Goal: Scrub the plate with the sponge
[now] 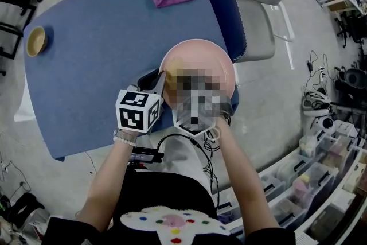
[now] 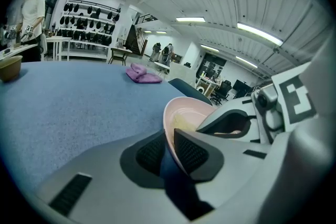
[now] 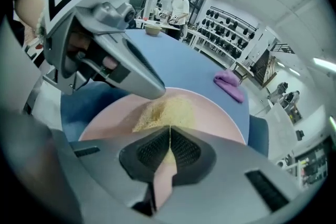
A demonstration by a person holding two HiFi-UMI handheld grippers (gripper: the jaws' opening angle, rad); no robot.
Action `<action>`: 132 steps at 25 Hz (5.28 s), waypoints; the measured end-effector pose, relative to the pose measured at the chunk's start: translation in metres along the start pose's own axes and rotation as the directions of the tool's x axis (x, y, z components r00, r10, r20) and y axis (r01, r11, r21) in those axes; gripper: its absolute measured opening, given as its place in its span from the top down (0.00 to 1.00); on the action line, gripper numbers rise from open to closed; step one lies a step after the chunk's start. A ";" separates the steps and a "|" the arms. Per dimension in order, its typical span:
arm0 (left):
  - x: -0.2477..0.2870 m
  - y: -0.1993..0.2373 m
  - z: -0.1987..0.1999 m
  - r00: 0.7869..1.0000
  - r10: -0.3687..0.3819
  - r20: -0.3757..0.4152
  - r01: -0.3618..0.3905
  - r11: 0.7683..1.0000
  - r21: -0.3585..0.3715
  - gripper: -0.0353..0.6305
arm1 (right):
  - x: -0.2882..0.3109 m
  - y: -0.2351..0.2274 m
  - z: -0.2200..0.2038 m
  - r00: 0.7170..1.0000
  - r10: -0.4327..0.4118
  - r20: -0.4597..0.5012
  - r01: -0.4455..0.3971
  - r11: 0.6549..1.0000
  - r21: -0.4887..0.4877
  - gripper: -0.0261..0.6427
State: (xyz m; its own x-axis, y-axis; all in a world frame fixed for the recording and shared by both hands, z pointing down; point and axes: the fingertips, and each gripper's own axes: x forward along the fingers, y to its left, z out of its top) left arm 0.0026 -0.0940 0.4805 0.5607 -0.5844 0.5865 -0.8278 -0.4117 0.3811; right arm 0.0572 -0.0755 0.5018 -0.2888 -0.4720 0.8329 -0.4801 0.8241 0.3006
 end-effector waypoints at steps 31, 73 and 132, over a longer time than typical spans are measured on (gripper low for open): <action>-0.003 0.002 -0.001 1.000 0.021 0.010 -0.021 1.000 -0.003 0.85 | -0.013 -0.094 -0.080 0.959 -0.217 -0.184 0.252 0.947 0.197 0.94; 0.002 0.005 -0.003 1.000 0.012 0.005 -0.012 1.000 -0.016 0.85 | -0.028 0.047 -0.030 0.984 0.170 -0.048 -0.173 0.982 -0.074 0.94; 0.001 0.003 -0.004 0.999 0.038 0.009 -0.037 0.999 -0.033 0.85 | -0.044 0.020 -0.069 0.987 -0.039 -0.156 0.048 0.997 0.055 0.94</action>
State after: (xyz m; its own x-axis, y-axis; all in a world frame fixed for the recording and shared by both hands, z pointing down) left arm 0.0008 -0.0933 0.4852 0.5292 -0.6062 0.5937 -0.8484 -0.3665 0.3820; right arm 0.1173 -0.0171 0.5031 -0.1377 -0.4491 0.8828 -0.5385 0.7820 0.3139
